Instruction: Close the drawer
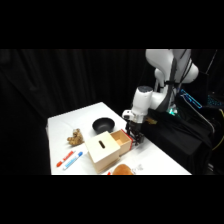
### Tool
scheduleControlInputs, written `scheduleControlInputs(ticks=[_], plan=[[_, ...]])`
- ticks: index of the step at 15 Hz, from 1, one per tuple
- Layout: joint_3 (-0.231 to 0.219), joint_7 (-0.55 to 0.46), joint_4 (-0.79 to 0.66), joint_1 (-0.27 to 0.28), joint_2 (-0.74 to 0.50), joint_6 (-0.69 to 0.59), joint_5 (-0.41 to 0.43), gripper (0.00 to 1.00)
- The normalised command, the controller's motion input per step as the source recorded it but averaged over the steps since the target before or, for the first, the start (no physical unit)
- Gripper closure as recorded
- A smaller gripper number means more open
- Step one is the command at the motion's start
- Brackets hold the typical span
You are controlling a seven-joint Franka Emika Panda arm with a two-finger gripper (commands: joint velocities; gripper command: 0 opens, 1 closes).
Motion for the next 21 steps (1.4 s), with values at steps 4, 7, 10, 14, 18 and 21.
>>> scheduleControlInputs(ticks=[4,7,10,14,18,21], plan=[[-0.158,0.06,0.06,0.239,0.21,0.28,0.062,0.00],[-0.131,0.02,0.10,0.141,0.08,0.10,0.057,0.00],[-0.082,-0.02,0.18,0.050,-0.05,-0.13,0.018,0.00],[0.092,-0.07,0.26,-0.146,-0.06,-0.29,-0.021,0.00],[0.231,-0.19,0.34,-0.287,-0.06,-0.36,0.031,0.00],[0.076,-0.43,0.35,-0.067,-0.08,-0.34,0.331,0.00]])
